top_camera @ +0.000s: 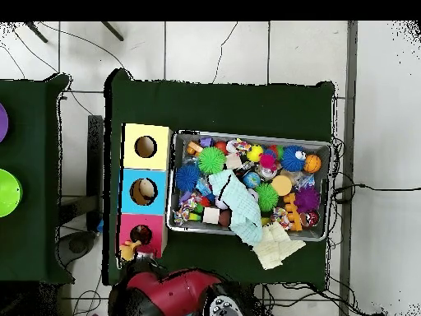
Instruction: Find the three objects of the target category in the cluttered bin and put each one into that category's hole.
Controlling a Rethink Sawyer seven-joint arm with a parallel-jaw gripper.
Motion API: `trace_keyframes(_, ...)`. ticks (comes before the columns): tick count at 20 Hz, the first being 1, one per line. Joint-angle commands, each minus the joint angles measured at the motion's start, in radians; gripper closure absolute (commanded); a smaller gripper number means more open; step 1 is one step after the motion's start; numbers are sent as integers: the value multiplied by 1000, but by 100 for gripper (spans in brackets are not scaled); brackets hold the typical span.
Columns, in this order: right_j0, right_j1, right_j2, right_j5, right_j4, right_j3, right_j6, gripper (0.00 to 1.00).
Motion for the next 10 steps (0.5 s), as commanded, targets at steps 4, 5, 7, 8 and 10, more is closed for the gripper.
trace_keyframes(4, 31, 60, -151, 368, 36, -338, 107, 100)
trace_keyframes(5, 31, 65, -150, 388, 31, -347, 108, 100)
trace_keyframes(7, 21, 71, -131, 397, 27, -355, 123, 100)
trace_keyframes(8, 17, 74, -122, 402, 26, -358, 131, 100)
trace_keyframes(10, 24, 77, -120, 419, 27, -374, 151, 100)
